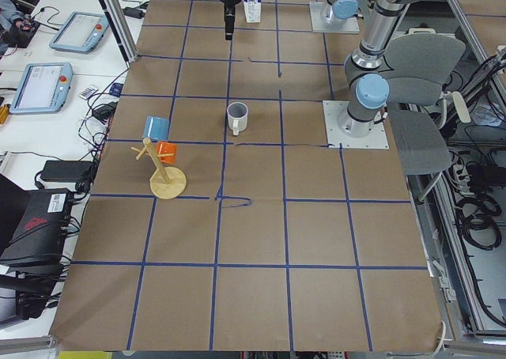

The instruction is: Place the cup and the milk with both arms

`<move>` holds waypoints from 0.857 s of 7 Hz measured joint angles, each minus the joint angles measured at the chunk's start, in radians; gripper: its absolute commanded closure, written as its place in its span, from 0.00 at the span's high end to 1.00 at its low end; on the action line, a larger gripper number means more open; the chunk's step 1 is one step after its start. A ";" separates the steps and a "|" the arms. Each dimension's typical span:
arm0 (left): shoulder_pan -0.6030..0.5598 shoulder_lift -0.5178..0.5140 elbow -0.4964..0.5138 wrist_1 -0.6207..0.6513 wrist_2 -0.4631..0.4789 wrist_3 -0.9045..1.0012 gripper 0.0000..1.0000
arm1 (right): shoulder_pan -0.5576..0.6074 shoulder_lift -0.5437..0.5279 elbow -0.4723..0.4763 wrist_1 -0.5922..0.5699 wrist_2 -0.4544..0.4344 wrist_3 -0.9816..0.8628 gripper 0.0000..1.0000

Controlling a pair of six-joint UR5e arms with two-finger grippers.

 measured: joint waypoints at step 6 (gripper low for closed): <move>0.000 0.002 -0.011 -0.007 -0.004 -0.002 1.00 | -0.007 0.000 0.010 0.019 -0.003 0.006 1.00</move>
